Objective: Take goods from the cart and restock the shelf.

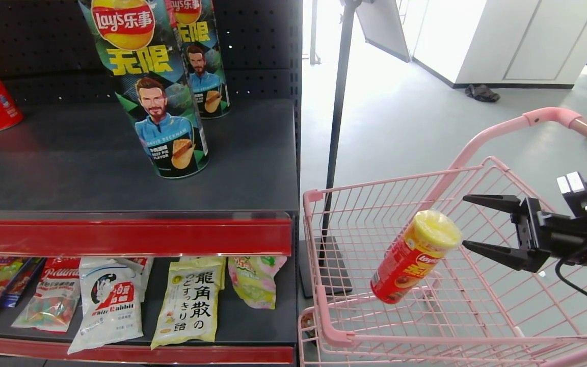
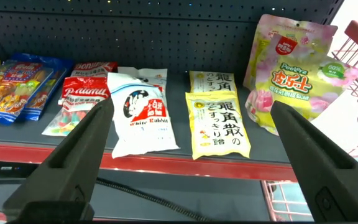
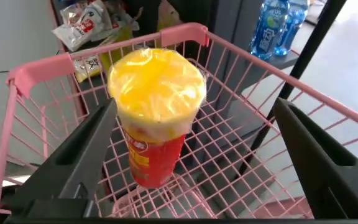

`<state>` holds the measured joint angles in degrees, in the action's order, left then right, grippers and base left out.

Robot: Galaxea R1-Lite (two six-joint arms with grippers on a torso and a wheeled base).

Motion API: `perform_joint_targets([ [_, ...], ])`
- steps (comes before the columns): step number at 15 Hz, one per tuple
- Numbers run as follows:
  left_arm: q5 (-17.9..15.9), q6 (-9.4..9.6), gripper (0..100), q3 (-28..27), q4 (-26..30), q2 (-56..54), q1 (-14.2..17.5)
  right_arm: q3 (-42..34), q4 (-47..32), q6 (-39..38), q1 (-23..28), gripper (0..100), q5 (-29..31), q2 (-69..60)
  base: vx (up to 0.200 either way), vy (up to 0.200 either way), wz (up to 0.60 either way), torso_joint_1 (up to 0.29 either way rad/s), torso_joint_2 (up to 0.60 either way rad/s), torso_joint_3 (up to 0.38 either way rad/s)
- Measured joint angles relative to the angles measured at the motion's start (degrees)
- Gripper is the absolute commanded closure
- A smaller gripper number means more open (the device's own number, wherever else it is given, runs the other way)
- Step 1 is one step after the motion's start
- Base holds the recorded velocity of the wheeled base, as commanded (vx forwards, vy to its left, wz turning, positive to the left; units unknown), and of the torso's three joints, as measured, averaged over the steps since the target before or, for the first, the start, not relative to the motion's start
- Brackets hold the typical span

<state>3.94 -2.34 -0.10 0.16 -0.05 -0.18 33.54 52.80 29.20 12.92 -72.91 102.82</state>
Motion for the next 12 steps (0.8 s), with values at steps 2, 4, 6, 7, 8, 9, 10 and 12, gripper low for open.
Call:
perform_joint_targets([
  [2,0.00,0.00,0,0.00,0.00,0.00,0.00,0.41,0.73,-0.02,0.00,0,0.05,2.76,0.000,0.000,0.00,0.000,0.00,0.000],
  [4,-0.02,-0.01,0,0.00,0.02,0.00,0.00,1.11,0.79,-0.07,0.00,0,0.05,5.60,0.000,0.000,0.00,0.000,0.00,0.000],
  [6,0.00,-0.01,0,0.00,0.02,0.00,0.00,2.07,0.84,-0.09,0.00,0,0.07,8.02,0.000,0.000,0.00,0.000,0.00,0.000],
  [7,0.00,-0.01,0,0.00,0.02,0.00,0.00,2.34,0.82,-0.07,-0.17,0,0.09,8.96,0.000,0.000,0.00,0.000,0.00,0.000],
  [8,-0.02,0.00,0,0.00,0.02,0.00,0.00,2.49,0.84,-0.07,-0.50,0,0.07,9.75,0.000,0.000,0.00,0.000,0.00,0.000],
  [9,0.00,-0.01,0,0.00,0.02,0.00,0.00,2.57,0.82,-0.09,-1.00,0,0.09,10.41,0.000,0.000,0.00,0.000,0.00,0.000],
  [10,0.00,-0.01,0,0.00,0.00,0.00,0.00,2.62,0.79,-0.11,-1.88,0,0.18,10.96,0.000,0.000,0.00,0.000,0.00,0.000],
  [12,0.00,-0.01,0,0.00,0.02,0.00,0.00,2.24,0.77,-0.11,-4.05,0,0.33,11.59,0.000,0.000,0.00,0.000,0.00,0.000],
])
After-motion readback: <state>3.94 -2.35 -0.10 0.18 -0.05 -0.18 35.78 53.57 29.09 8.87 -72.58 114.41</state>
